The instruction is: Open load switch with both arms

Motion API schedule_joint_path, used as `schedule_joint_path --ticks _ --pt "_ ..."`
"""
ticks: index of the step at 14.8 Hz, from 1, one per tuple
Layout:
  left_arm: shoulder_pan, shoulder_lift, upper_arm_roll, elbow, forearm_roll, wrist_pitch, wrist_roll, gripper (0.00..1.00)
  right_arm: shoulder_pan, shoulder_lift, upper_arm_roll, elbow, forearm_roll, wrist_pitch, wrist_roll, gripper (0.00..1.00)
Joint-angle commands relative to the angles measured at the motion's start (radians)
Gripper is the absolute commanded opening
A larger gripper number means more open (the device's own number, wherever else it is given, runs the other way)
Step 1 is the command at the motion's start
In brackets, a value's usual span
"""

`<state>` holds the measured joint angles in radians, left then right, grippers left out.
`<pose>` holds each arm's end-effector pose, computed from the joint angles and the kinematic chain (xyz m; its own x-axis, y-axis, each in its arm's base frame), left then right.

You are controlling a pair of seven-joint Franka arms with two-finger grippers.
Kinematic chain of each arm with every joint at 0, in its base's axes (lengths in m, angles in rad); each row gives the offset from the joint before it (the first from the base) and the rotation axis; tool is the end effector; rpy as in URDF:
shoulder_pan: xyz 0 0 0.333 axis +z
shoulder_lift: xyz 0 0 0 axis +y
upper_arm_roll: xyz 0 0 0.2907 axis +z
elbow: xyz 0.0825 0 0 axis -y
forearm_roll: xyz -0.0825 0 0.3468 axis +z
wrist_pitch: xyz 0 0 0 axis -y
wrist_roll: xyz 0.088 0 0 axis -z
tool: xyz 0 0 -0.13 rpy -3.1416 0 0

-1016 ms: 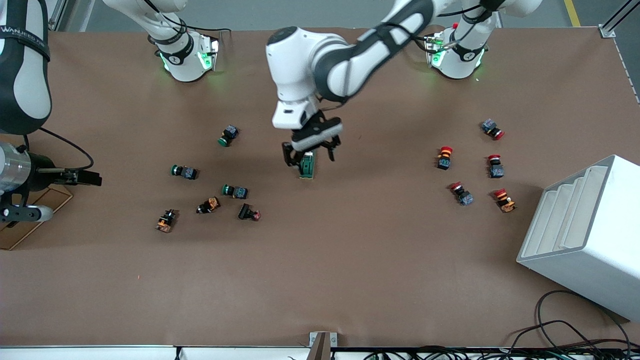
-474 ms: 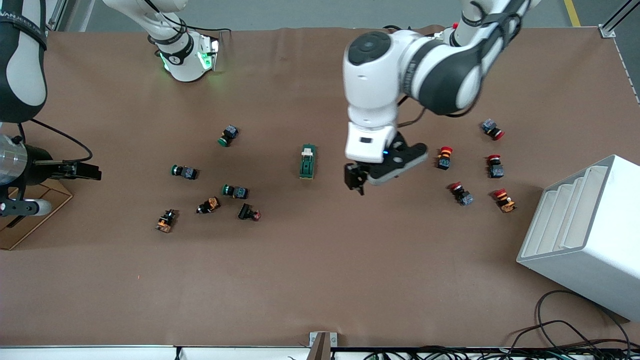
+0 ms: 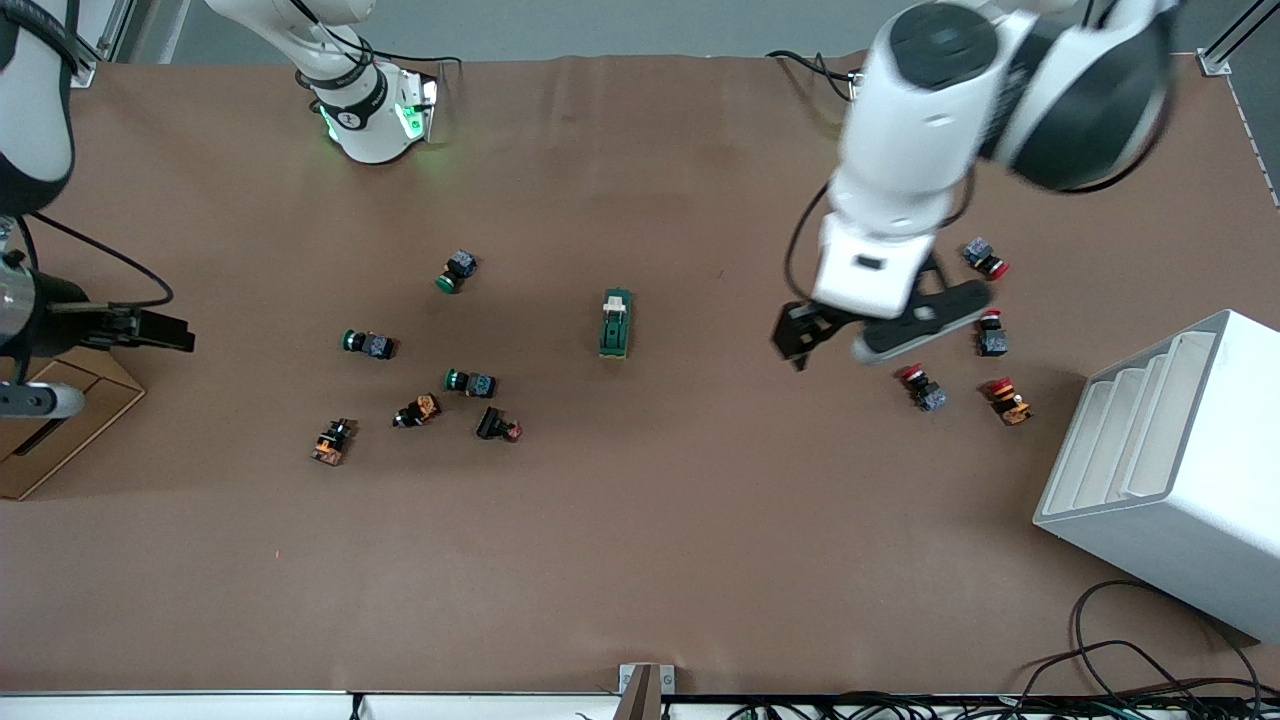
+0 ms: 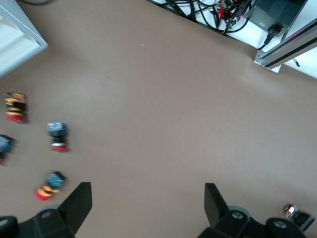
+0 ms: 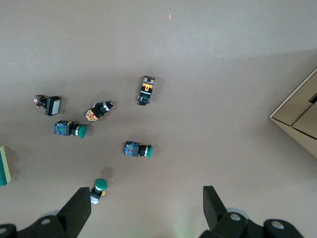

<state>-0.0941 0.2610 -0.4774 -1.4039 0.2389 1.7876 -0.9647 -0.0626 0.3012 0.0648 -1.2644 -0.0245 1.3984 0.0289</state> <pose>0.5405 -0.2777 0.5395 0.9102 0.3715 0.1830 0.3679 -0.9283 0.0546 0.5764 -0.0077 0.5279 0.9857 -0.0306 -0.1656 -0.0293 -0.9995 0.0101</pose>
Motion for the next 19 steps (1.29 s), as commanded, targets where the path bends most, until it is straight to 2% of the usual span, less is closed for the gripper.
schedule_joint_path --ticks 1,5,10,19 --pt "0.022 -0.117 0.101 -0.029 -0.14 -0.066 0.221 1.0 -0.003 -0.114 -0.007 -0.148 0.018 0.045 -0.001 1.0" --pt "0.03 -0.219 0.268 -0.03 -0.274 -0.207 0.527 1.0 0.052 -0.209 -0.08 -0.259 0.018 0.079 -0.001 1.0" --pt "0.051 -0.293 0.373 -0.055 -0.286 -0.361 0.728 1.0 0.049 -0.287 -0.08 -0.316 0.026 0.07 -0.001 1.0" --pt "0.103 -0.434 0.391 -0.187 -0.268 -0.361 0.886 1.0 0.049 -0.425 -0.089 -0.319 0.028 0.01 -0.001 1.0"
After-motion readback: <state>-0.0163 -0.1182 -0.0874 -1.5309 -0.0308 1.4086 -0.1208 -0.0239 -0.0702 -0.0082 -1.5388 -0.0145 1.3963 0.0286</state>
